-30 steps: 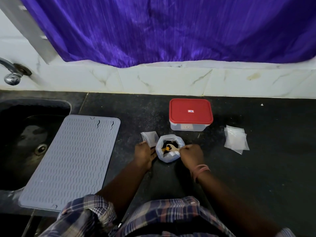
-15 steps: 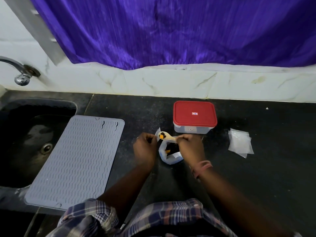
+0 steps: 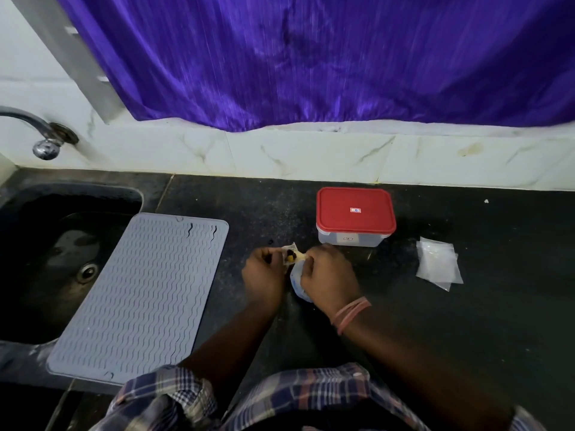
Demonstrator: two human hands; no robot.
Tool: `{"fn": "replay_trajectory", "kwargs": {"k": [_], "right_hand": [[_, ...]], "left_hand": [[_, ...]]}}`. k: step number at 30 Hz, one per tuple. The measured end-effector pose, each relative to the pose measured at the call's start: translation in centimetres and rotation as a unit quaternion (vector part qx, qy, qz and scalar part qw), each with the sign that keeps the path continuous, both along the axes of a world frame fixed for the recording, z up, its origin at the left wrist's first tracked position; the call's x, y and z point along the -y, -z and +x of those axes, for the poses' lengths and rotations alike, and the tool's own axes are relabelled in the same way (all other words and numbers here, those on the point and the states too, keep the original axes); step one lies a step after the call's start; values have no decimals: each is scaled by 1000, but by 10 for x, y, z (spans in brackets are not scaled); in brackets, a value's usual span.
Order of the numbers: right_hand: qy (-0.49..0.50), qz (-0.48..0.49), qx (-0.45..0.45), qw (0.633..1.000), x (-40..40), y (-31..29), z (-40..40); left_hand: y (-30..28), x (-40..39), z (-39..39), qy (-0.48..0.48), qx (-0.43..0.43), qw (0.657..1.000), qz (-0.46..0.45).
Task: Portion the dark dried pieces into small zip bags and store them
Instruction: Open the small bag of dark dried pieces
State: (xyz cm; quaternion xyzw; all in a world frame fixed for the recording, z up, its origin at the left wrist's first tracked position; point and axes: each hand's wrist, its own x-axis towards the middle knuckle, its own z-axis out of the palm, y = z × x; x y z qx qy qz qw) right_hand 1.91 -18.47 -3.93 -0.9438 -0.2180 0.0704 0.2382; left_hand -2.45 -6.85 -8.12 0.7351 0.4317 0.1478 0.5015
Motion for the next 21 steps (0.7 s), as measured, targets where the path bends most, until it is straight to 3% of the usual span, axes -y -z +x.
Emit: {"fn": "replay_trajectory", "kwargs": {"k": [6,12,18,21], "right_hand": [[26,26,-40,999,3,0,0],[-143,-89,118,979,9,13,-4],[-148,-49,166,974,21,27,0],[-62,60,125,988,22,31,4]], "left_hand": [[5,2,3,61,-1,998,-15],[11,-2,2,25,12,997,-65],[6,0,2,-7,27,991,-132],[10,-4,4,-27,10,989,-147]]}}
